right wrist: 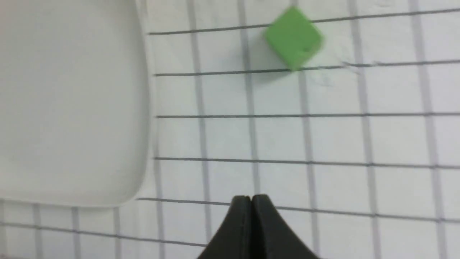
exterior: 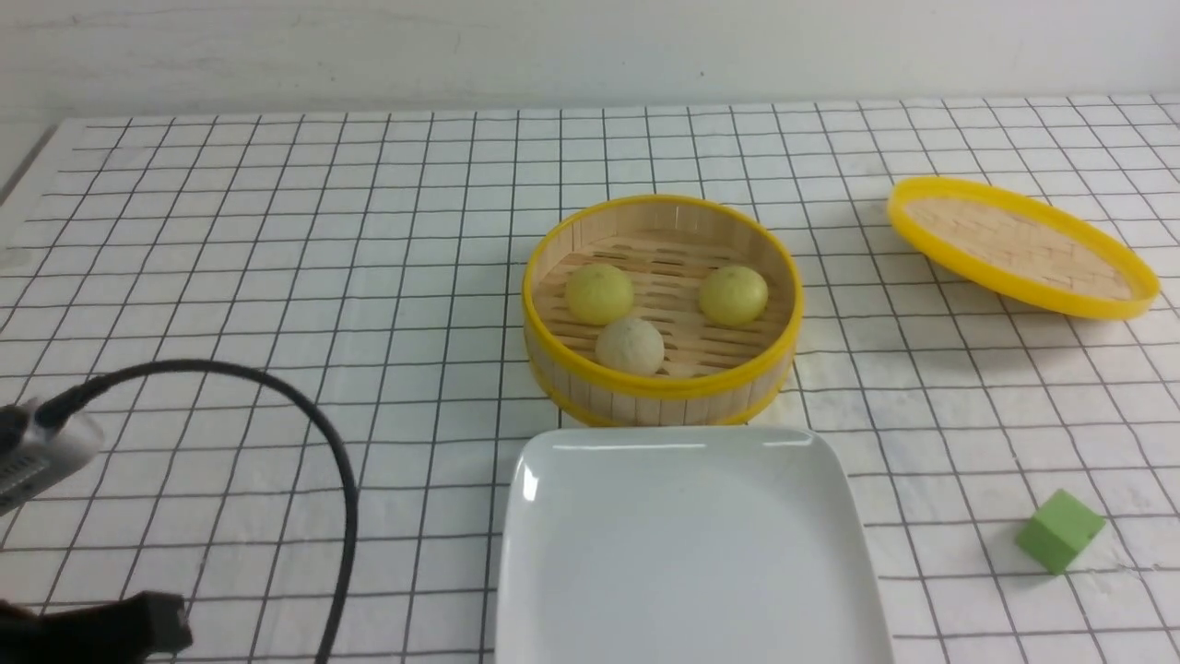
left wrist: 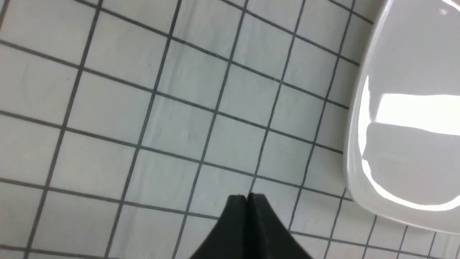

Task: Put the steamed buns into the plate on the white-black tablecloth.
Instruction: 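Reach toward a bun in the bamboo steamer with the right gripper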

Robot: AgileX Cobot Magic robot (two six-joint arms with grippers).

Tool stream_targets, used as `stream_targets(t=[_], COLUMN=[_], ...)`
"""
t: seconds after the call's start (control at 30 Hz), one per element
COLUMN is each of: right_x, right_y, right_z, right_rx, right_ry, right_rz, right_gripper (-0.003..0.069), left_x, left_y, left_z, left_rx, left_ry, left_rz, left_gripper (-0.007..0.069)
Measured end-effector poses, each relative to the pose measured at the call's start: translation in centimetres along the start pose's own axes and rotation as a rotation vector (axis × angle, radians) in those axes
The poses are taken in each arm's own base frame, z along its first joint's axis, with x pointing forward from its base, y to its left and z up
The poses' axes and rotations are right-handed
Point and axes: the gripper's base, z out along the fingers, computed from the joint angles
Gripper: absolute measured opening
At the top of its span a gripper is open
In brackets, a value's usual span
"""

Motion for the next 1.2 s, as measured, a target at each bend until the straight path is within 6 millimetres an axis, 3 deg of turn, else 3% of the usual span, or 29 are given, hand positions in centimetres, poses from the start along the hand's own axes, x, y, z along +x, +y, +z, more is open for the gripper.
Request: stream_targets(t=[0.13,0.17,0.33,0.53,0.6,0.77,0.97,1.17,1.2], right_x=[-2.6,-4.2,-7.7,-11.9,-14.1,-18.0,-21.0,-21.1,-21.1], right_y=[1.0,1.6,3.5,7.7,9.1,10.3,10.0,9.1,9.1], right_z=[1.6,2.2,4.7,10.1,13.2,18.0,22.6,26.4,26.8], right_rx=[-0.16,-0.208,-0.23,-0.129,-0.043,0.085,0.151,0.168,0.169], right_ry=[0.081,0.094,0.097,0.087,0.072,-0.014,-0.141,-0.157,-0.16], right_rz=[-0.063,-0.097,-0.189,-0.302,-0.355,-0.439,-0.493,-0.516,-0.52], right_gripper=[0.0026,0.0049,0.012,0.0248,0.0306,0.0372,0.0382,0.0339,0.0291], left_x=[-0.6,-0.8,-1.0,-1.1,-1.2,-1.2,-1.2,-1.3,-1.3], left_y=[0.0,0.0,0.0,0.0,0.1,0.3,0.6,0.7,0.7], left_z=[0.7,0.9,1.0,1.0,1.0,1.0,1.0,1.0,1.0], left_rx=[-0.013,-0.017,-0.014,-0.019,-0.03,-0.053,-0.081,-0.1,-0.101], left_ry=[0.011,0.015,0.0,-0.012,-0.016,-0.02,-0.017,-0.02,-0.021], left_rz=[0.008,0.015,0.034,0.048,0.055,0.071,0.093,0.106,0.107], left_gripper=[0.0013,0.0017,0.0031,0.0046,0.0056,0.0087,0.0169,0.025,0.026])
